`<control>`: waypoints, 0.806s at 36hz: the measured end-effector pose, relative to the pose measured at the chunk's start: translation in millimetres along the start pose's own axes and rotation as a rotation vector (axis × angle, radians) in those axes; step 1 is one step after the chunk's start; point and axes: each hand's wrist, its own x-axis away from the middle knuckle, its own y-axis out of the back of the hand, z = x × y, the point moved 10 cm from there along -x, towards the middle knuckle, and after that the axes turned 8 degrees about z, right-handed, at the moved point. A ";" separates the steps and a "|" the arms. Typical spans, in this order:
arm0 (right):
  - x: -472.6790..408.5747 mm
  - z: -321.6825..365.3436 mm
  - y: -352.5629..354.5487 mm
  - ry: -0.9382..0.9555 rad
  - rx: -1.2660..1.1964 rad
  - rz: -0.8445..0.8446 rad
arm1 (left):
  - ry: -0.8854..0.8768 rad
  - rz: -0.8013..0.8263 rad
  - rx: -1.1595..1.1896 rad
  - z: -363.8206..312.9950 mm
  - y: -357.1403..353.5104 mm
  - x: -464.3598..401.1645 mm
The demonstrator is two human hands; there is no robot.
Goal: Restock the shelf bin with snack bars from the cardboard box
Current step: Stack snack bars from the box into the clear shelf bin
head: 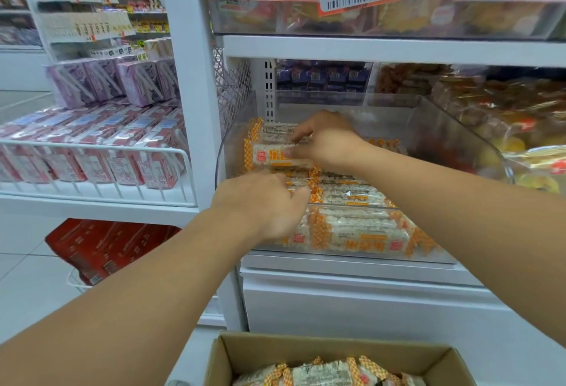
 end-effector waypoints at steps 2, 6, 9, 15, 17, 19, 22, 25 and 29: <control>-1.5 -1.6 -1.4 -0.042 -0.039 0.000 | 0.005 0.002 0.002 0.3 -0.4 -0.6; -3.5 -3.5 -6.6 -0.067 -0.048 -0.005 | 0.002 -0.005 0.001 0.8 -0.7 -1.9; -4.5 -5.8 -13.6 -0.053 -0.092 0.033 | -0.005 -0.001 0.006 1.4 -1.7 -2.5; -0.5 -1.7 -10.3 -0.019 -0.084 0.078 | -0.004 -0.005 0.004 1.4 -0.8 -3.4; 1.1 -0.9 -7.3 -0.016 -0.100 0.055 | -0.005 -0.007 0.005 1.6 -1.0 -3.3; 1.7 -1.1 -6.2 -0.018 -0.107 0.043 | -0.006 -0.012 0.008 1.4 -0.6 -2.9; 3.3 0.4 -5.9 -0.013 -0.096 0.049 | -0.006 -0.016 0.008 1.2 -0.2 -2.8; 4.7 -0.2 -2.3 -0.014 -0.090 0.038 | -0.009 -0.013 0.010 1.6 -1.3 -3.7; 13.4 -0.7 6.2 -0.005 -0.145 0.019 | -0.028 -0.018 0.012 0.5 -2.4 -5.5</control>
